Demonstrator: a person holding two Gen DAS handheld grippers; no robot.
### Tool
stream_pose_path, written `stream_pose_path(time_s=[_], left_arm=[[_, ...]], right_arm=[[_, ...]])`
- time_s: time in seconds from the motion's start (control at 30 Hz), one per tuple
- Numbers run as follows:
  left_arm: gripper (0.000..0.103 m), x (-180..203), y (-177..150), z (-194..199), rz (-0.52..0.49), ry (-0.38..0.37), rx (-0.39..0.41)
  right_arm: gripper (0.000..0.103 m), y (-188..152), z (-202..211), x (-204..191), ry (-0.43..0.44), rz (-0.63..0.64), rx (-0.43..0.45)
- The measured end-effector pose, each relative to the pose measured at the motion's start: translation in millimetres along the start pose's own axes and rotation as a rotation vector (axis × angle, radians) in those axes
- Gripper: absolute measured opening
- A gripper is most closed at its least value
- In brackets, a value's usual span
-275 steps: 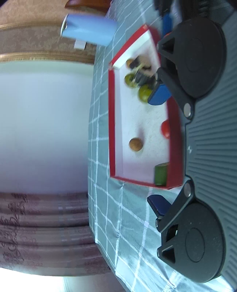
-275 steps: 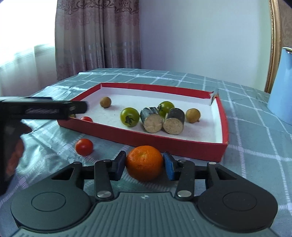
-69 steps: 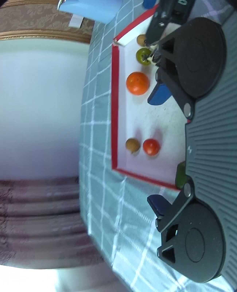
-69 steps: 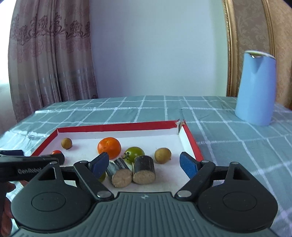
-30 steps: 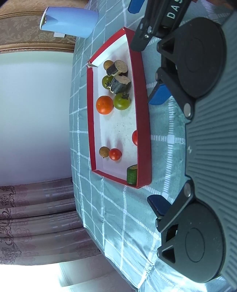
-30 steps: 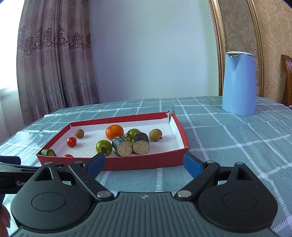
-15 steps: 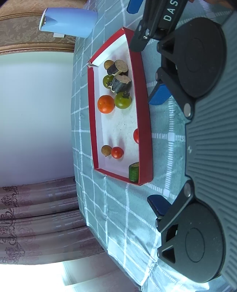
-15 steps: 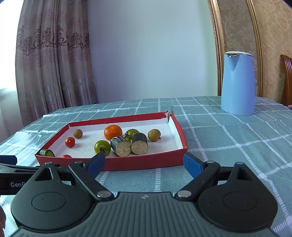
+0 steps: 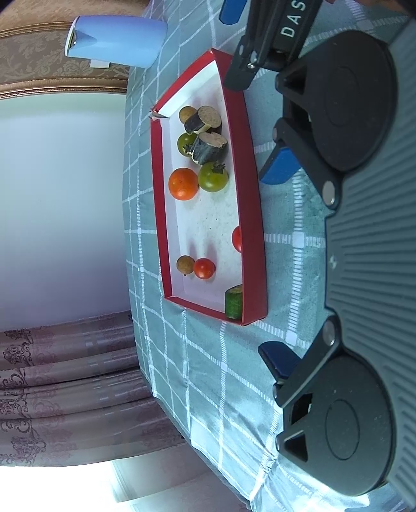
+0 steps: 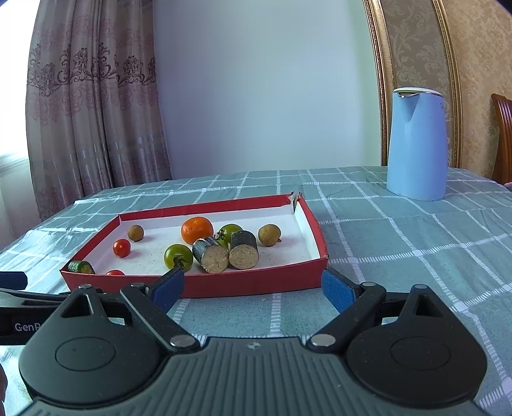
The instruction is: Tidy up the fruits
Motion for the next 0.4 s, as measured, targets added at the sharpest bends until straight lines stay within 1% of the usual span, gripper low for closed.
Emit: stream_pose_path(time_s=[0.1, 0.23, 0.4], left_arm=[[0.103, 0.9, -1.9, -3.7, -0.006, -0.012, -0.012], [0.103, 2.1, -6.6, -8.3, -0.012, -0.019, -0.022], [0.103, 2.1, -10.2, -12.6, -0.003, -0.031, -0.031]], right_arm=[[0.093, -1.0, -1.7, 0.1, -0.008, 0.013, -0.01], [0.093, -3.4, -8.8, 0.9, -0.008, 0.028, -0.057], [0.093, -7.4, -16.4, 3.8, 0.0, 0.008, -0.105]])
Point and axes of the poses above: each gripper's, at about its wrist camera, not at the fingertips, and z roughly against the way its jaws point, x to its right, y to its top, the point moved 5 cm from there along -z, roughly the way its jaws point, and after that the axes turned 3 degrees about x, right-handed, at the moved point
